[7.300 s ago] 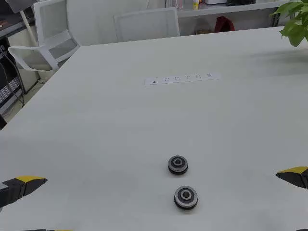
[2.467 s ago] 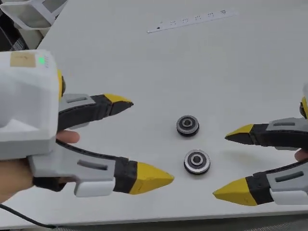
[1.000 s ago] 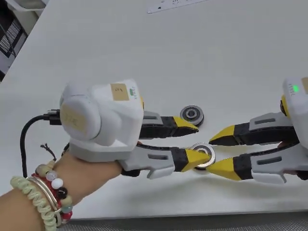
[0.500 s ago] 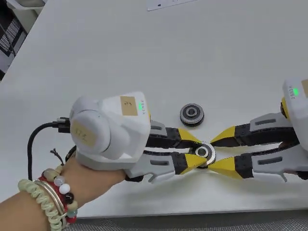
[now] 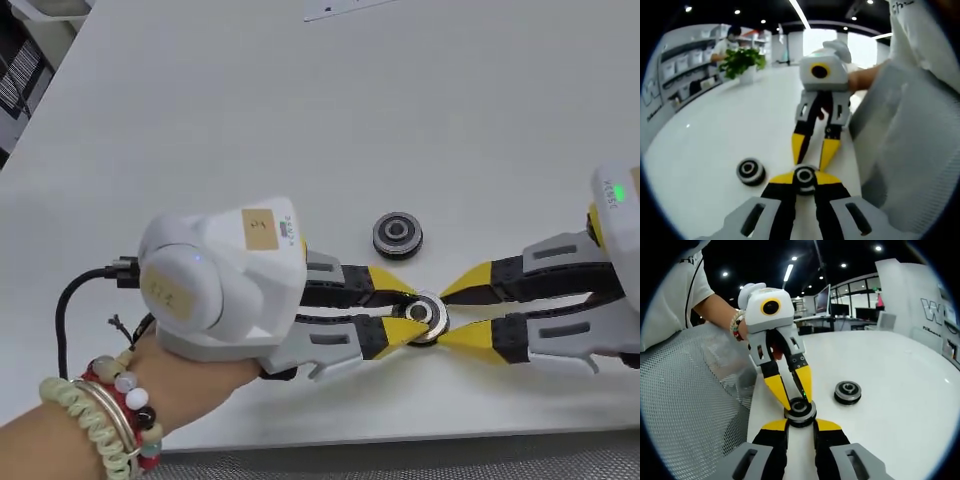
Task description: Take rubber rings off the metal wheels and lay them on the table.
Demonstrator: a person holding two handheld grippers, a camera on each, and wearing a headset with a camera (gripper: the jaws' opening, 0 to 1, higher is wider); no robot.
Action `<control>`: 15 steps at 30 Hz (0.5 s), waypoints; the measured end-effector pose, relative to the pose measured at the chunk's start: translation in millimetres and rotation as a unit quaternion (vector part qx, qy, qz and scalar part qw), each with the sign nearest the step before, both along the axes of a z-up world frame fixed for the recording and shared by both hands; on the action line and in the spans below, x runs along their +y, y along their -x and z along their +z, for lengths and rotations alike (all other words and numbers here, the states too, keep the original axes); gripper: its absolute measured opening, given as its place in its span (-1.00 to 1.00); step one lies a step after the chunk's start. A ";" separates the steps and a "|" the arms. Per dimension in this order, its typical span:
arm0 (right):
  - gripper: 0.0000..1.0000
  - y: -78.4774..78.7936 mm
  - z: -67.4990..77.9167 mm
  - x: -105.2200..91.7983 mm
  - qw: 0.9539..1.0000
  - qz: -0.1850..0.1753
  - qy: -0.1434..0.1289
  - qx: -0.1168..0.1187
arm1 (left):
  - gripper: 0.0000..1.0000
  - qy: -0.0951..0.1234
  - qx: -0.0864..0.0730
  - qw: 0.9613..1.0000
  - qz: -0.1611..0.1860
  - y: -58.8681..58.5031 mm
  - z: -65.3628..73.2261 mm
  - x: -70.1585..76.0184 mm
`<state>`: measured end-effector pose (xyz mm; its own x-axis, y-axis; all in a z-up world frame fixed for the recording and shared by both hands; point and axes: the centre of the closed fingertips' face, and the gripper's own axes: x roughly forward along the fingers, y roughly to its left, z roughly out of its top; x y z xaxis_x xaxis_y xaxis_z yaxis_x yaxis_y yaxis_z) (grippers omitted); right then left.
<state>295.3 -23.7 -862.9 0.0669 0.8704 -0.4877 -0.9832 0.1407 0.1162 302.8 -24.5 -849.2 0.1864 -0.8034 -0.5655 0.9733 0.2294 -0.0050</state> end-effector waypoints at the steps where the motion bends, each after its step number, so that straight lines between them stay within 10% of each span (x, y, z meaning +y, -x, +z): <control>1: -0.69 0.1 0.0 -0.3 1.000 0.001 0.001 -0.002 | -0.71 0.000 -0.001 1.000 -0.001 -0.1 0.0 0.1; 15: -0.97 -5.9 -2.9 -2.2 0.997 0.003 0.045 -0.061 | -0.71 0.001 -0.003 1.000 0.002 -0.5 -0.6 0.8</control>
